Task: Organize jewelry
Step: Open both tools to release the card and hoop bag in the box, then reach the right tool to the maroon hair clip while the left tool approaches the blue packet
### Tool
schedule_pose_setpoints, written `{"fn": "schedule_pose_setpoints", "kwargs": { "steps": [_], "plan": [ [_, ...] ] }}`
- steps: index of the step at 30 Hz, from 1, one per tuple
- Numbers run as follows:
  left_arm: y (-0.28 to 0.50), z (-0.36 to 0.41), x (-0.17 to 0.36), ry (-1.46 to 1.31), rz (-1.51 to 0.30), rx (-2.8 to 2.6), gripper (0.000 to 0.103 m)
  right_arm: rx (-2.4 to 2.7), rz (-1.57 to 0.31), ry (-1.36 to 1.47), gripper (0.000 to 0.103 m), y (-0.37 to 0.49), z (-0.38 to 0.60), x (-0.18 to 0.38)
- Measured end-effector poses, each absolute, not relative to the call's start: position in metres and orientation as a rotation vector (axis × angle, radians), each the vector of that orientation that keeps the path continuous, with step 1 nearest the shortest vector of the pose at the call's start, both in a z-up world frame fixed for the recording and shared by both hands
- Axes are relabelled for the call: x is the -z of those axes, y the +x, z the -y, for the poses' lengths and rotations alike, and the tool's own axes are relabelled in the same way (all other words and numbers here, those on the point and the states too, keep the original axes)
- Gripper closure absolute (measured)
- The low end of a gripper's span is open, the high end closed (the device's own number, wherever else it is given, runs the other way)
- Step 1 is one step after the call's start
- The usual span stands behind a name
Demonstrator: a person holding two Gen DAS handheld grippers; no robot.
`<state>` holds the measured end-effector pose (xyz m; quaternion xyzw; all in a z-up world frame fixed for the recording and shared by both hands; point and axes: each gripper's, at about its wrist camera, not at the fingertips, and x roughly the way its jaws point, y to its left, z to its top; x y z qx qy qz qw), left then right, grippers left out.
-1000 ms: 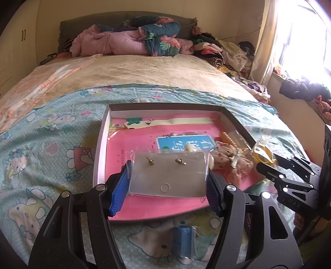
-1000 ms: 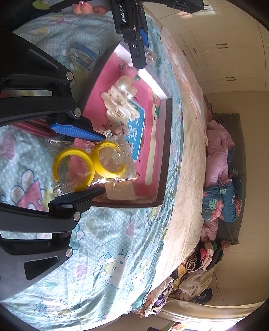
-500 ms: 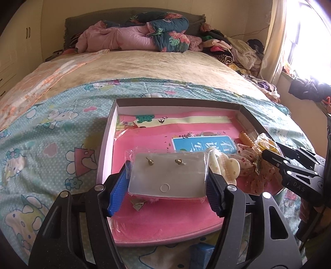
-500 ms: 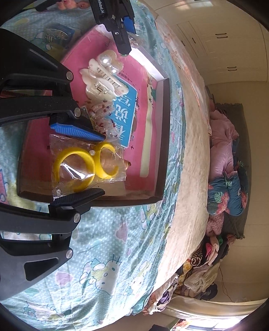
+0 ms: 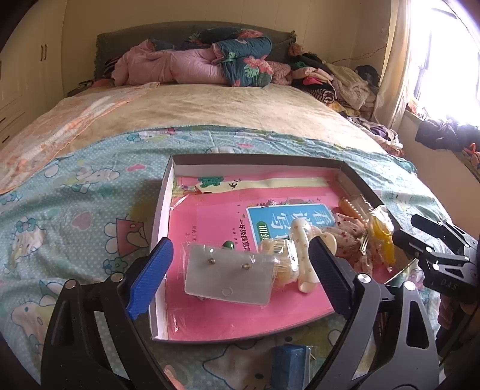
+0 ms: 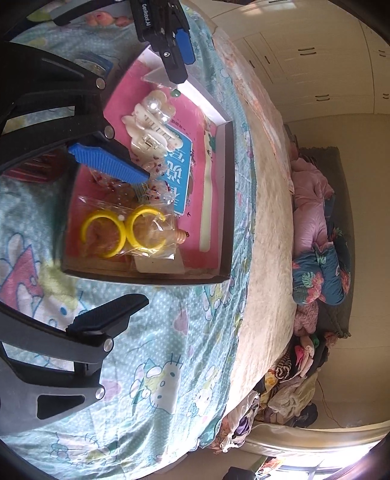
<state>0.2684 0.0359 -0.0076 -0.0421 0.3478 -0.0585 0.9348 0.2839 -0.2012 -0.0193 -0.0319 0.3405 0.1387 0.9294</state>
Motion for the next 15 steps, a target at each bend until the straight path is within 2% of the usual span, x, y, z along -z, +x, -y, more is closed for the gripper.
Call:
{"fn": "schedule_pose_setpoints", "kwargs": {
  "steps": [6, 15],
  "plan": [
    [0.253, -0.037, -0.005, -0.116, -0.673, 0.127, 0.012, -0.283, -0.663, -0.076, 0.022, 0.256, 0.206, 0.01],
    [0.232, -0.034, -0.014, -0.131, -0.651, 0.131, 0.012, -0.305, -0.655, -0.088, 0.021, 0.223, 0.207, 0.004]
  ]
}}
